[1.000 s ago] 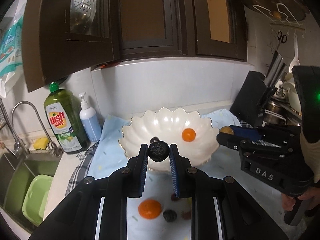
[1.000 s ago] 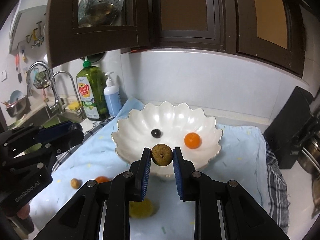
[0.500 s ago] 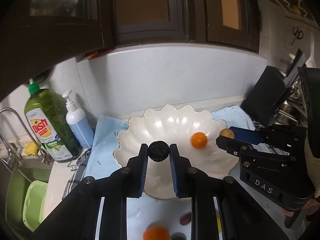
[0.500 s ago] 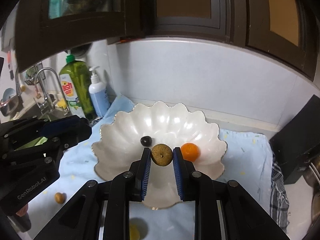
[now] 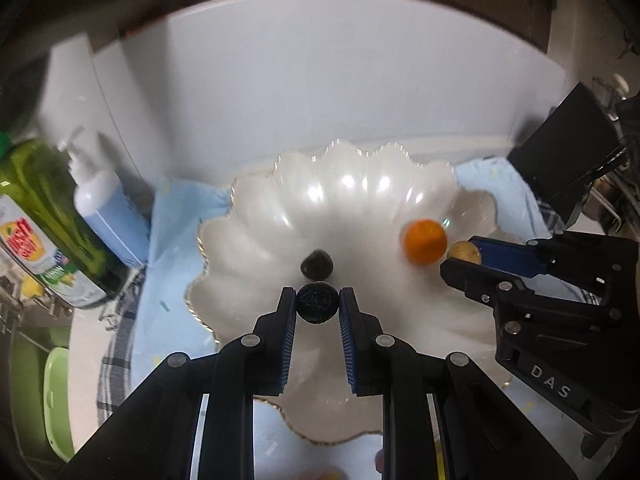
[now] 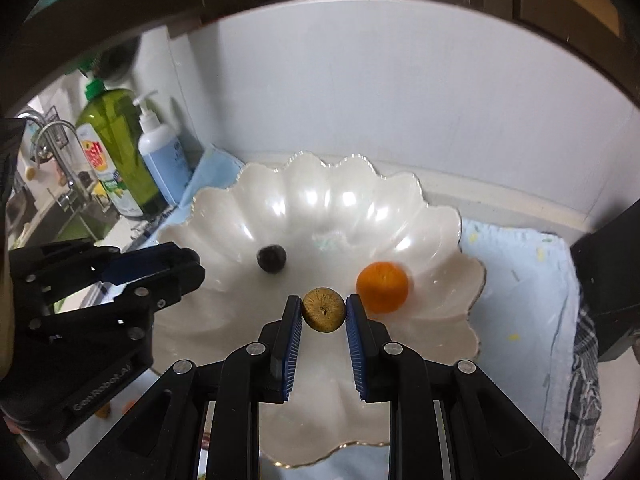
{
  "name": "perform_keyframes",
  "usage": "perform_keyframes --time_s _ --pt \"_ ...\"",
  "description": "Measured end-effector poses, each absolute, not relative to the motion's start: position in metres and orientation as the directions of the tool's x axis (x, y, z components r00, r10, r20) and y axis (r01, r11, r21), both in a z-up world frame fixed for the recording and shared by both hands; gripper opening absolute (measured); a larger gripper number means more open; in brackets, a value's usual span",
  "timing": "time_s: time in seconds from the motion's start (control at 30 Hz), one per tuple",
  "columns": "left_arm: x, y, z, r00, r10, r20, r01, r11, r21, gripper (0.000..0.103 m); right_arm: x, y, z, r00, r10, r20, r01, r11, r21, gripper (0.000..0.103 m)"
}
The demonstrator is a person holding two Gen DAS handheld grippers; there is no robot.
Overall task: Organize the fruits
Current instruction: 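Open the left tool dropping the plum while the right tool releases the brown fruit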
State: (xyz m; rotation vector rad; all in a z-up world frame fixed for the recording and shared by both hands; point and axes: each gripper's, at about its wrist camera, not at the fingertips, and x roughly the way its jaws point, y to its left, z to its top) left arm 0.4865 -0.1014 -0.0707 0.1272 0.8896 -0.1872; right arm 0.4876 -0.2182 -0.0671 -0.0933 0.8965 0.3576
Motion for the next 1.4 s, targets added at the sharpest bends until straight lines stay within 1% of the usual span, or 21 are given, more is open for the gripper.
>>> perform_keyframes --time_s 0.2,0.37,0.43,0.47,0.5,0.53,0.57,0.6,0.63,0.7,0.77,0.83,0.97,1.03,1.23,1.4 --pt "0.503 -0.104 -0.090 0.559 -0.102 -0.823 0.211 0.977 0.022 0.023 0.502 -0.218 -0.083 0.532 0.244 -0.811 -0.341 0.938 0.059 0.024" --pt "0.508 -0.108 -0.098 0.536 -0.092 -0.839 0.218 0.975 0.033 0.023 0.509 -0.218 -0.092 0.505 0.243 -0.828 -0.341 0.938 0.068 0.024" --pt "0.509 -0.107 -0.100 0.529 -0.092 -0.844 0.220 0.975 0.031 0.029 0.510 -0.218 -0.093 0.502 0.237 -0.832 -0.341 0.938 0.062 0.024" --pt "0.509 -0.106 -0.101 0.529 -0.089 -0.844 0.217 0.976 0.033 0.037 0.510 -0.218 -0.094 0.502 0.237 -0.832 -0.342 0.938 0.061 0.024" --pt "0.509 -0.106 -0.100 0.532 -0.086 -0.842 0.216 0.976 0.037 0.040 0.510 -0.217 -0.094 0.501 0.235 -0.833 -0.340 0.939 0.060 0.025" --pt "0.509 -0.106 -0.100 0.535 -0.083 -0.841 0.217 0.975 0.042 0.041 0.511 -0.217 -0.094 0.501 0.235 -0.833 -0.339 0.939 0.061 0.026" --pt "0.508 -0.105 -0.098 0.538 -0.080 -0.839 0.215 0.976 0.045 0.044 0.511 -0.218 -0.093 0.503 0.235 -0.832 -0.338 0.939 0.060 0.029" --pt "0.508 -0.104 -0.097 0.539 -0.077 -0.839 0.212 0.976 0.046 0.048 0.511 -0.218 -0.092 0.508 0.227 -0.831 -0.335 0.941 0.053 0.036" --pt "0.508 -0.103 -0.096 0.542 -0.072 -0.837 0.206 0.977 0.050 0.050 0.510 -0.218 -0.091 0.515 0.218 -0.829 -0.331 0.943 0.042 0.041" --pt "0.506 -0.102 -0.093 0.553 -0.055 -0.831 0.193 0.979 0.064 0.059 0.509 -0.219 -0.089 0.530 0.201 -0.824 -0.325 0.945 0.021 0.045" --pt "0.503 -0.098 -0.088 0.563 -0.043 -0.826 0.179 0.981 0.071 0.064 0.508 -0.221 -0.086 0.537 0.196 -0.821 -0.320 0.947 0.018 0.048" --pt "0.500 -0.095 -0.084 0.574 -0.032 -0.819 0.165 0.983 0.077 0.065 0.506 -0.224 -0.083 0.545 0.192 -0.816 -0.310 0.951 0.017 0.054" --pt "0.491 -0.087 -0.073 0.592 -0.026 -0.805 0.140 0.988 0.071 0.074 0.498 -0.226 -0.075 0.567 0.185 -0.803 -0.300 0.954 0.008 0.060" --pt "0.485 -0.084 -0.067 0.606 -0.018 -0.795 0.128 0.989 0.075 0.076 0.492 -0.226 -0.070 0.581 0.187 -0.792 -0.297 0.955 0.008 0.064" --pt "0.461 -0.072 -0.046 0.653 -0.003 -0.757 0.100 0.992 0.082 0.082 0.473 -0.222 -0.051 0.627 0.197 -0.754 -0.302 0.953 -0.001 0.070" --pt "0.438 -0.059 -0.027 0.695 -0.002 -0.719 0.078 0.994 0.073 0.089 0.451 -0.213 -0.031 0.674 0.219 -0.706 -0.323 0.946 -0.015 0.070"
